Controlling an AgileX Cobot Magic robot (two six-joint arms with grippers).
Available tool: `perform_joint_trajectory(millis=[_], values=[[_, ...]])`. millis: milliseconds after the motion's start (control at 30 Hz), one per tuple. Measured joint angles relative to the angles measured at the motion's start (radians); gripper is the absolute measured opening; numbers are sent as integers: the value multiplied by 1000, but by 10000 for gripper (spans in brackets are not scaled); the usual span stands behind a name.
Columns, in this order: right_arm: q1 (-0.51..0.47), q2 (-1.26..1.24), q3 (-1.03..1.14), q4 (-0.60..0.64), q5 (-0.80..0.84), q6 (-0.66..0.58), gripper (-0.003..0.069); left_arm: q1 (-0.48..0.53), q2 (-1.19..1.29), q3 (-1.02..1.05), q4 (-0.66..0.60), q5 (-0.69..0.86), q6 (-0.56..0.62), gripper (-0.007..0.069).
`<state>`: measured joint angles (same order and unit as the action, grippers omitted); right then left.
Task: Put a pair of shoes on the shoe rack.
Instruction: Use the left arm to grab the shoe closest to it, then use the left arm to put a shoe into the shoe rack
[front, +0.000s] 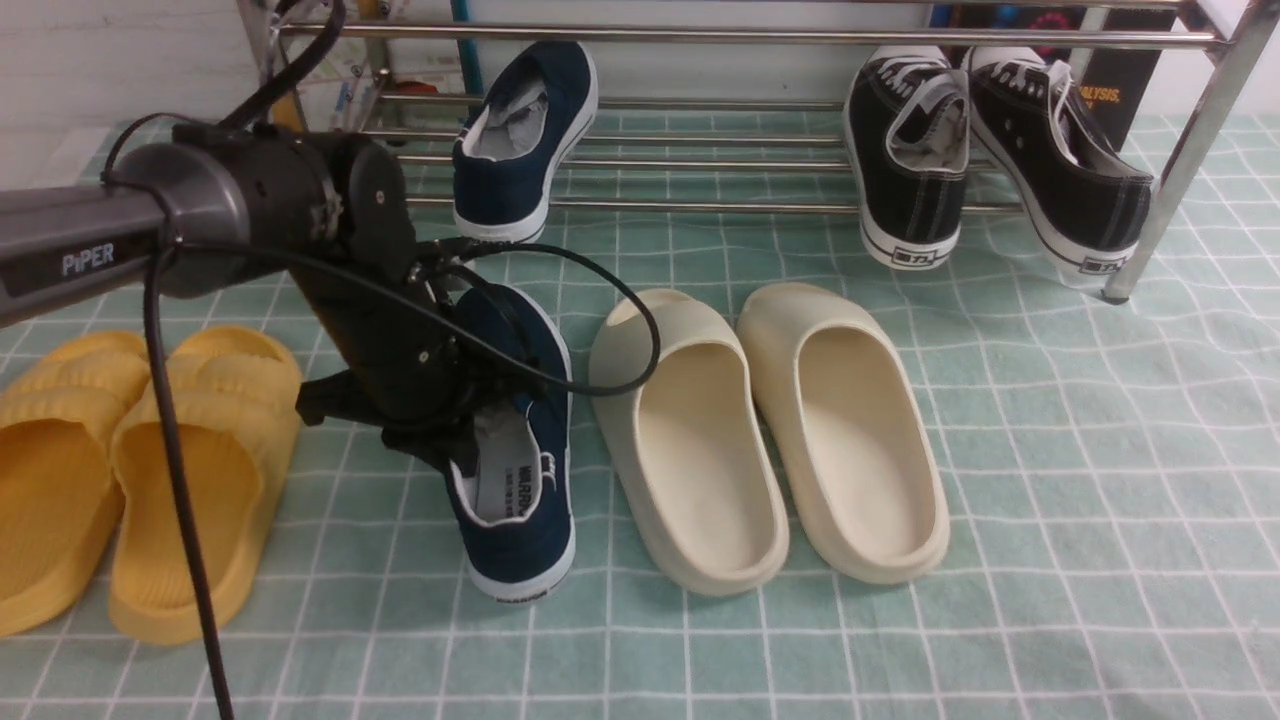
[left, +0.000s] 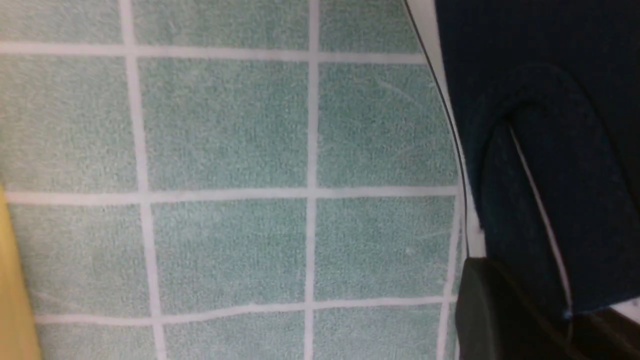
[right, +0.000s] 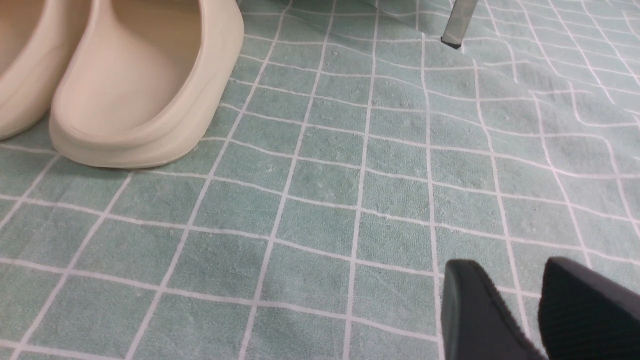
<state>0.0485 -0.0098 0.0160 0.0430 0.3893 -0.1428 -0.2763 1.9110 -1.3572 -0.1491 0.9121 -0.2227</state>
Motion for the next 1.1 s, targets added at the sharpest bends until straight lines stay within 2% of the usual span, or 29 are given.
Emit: perform_joint_trajectory(millis=[100,233,433,633,933,1100], values=[[0,0,0,0,0,0,240,0,-21,-14,5,68,23,-2],[0,0,0,0,0,0,240,0,-133,-79,-10,241,99,-2],[0,0,0,0,0,0,240,0,-173,-216,-81,253,164,-2],[0,0,0,0,0,0,240,0,-9,-437,-84,265,157,-2],[0,0,0,0,0,0,240,0,343,-979,-102,339,119,-2],[0,0,0,0,0,-1,240,0,478,-1177,-104,339,86,-2]])
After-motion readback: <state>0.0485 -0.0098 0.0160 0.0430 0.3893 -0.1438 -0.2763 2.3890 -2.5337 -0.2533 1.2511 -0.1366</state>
